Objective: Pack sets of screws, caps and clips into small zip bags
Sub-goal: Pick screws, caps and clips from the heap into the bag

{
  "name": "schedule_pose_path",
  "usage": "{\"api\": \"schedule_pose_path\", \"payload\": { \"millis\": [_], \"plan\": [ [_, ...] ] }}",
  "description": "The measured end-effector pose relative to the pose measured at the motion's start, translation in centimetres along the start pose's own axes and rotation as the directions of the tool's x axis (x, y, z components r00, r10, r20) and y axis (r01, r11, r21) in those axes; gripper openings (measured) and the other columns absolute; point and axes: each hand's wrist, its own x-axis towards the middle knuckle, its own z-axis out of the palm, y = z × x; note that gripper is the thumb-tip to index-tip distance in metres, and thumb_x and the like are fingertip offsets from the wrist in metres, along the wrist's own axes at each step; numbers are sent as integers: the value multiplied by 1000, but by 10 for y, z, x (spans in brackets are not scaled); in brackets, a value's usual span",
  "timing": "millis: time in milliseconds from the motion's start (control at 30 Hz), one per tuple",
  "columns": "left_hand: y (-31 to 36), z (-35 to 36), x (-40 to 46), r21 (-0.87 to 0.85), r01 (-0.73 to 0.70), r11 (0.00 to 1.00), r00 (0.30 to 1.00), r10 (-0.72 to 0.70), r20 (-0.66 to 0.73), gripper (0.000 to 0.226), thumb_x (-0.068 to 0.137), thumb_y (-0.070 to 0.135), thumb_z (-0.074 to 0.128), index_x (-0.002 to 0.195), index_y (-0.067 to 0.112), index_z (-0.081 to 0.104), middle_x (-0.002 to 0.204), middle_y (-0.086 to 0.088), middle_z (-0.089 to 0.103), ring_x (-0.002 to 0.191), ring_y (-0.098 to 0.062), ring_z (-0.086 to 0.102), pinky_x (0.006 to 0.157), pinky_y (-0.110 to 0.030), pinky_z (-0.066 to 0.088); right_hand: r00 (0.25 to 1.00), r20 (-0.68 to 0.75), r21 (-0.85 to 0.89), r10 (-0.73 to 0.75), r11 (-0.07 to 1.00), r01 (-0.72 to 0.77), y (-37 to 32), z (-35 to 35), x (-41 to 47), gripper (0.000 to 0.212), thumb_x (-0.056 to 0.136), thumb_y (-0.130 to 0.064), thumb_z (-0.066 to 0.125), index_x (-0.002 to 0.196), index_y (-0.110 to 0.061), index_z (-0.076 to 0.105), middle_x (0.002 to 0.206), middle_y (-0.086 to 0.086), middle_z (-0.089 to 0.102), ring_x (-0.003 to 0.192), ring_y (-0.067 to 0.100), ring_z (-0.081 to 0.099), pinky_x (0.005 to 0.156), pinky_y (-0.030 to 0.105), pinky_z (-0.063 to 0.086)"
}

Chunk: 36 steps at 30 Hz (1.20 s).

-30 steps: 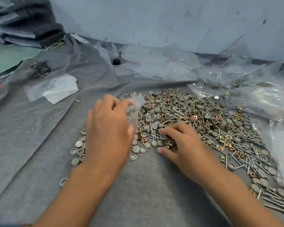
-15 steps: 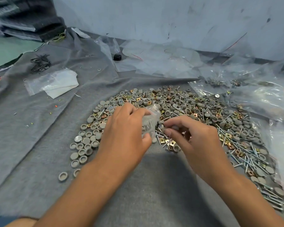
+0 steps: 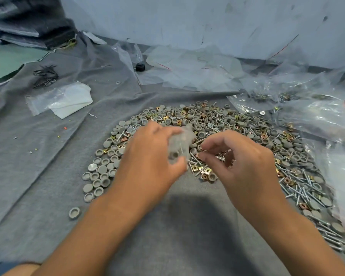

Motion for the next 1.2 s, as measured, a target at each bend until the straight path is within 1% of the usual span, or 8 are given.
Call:
{"api": "schedule_pose_path", "payload": {
  "millis": [133,200,367,533,800,900,1033,1200],
  "plan": [
    [-10,-21,11,-169,59,984,885,-130,-446,47,84,27,75,125,37,56,101,5,49,79,-2,43,77,-14,41,972,199,-96,122,990,-105,13,10,-7,18,89,-20,74,101,-31,67,95,-24,62,90,-4,59,80,20,53],
    [-12,-24,11,-178,54,983,818,-146,-557,47,84,22,74,129,27,60,102,1,48,83,-6,42,80,-13,39,953,284,-159,104,985,-60,15,20,-11,22,92,-25,69,112,-33,65,107,-24,59,101,0,53,88,30,52],
    [-11,-9,10,14,63,998,950,-55,-309,50,82,19,76,130,22,64,102,3,46,96,-21,51,88,-42,47,896,444,-261,12,958,116,15,42,-9,31,97,-29,63,128,-32,64,119,-14,55,110,11,46,90,28,46],
    [-16,-1,7,37,20,999,983,-13,-186,51,82,19,76,131,22,63,96,10,38,95,-15,45,89,-35,43,889,456,-286,32,952,112,15,43,-7,19,95,-20,68,113,-27,64,108,-7,52,98,14,51,73,20,37],
    [-18,1,5,25,36,999,992,-32,-122,53,85,25,74,136,30,58,94,14,37,97,-12,42,86,-27,37,864,502,-351,42,923,159,16,42,-12,45,91,-8,69,122,-32,47,111,-9,44,100,14,44,80,30,49],
    [-18,3,5,35,26,999,997,-23,-80,53,85,27,74,135,31,57,95,14,38,98,-12,39,87,-26,37,895,445,-268,41,959,89,17,37,-14,25,99,-16,61,117,-30,51,106,-9,46,97,12,46,79,30,49],
    [-17,5,4,54,0,999,999,3,-45,52,82,27,75,132,27,60,94,11,38,97,-14,41,87,-30,39,982,183,-52,42,998,-33,12,25,-6,15,98,-26,58,113,-25,59,105,-14,55,95,4,53,84,12,41],
    [-4,10,-1,57,-68,996,998,68,-2,39,79,29,74,115,33,60,94,12,37,96,-15,42,82,-30,36,987,77,-121,-143,981,152,-14,21,3,17,96,-22,61,110,-13,65,106,-5,63,97,16,53,88,20,42]
  ]
}}
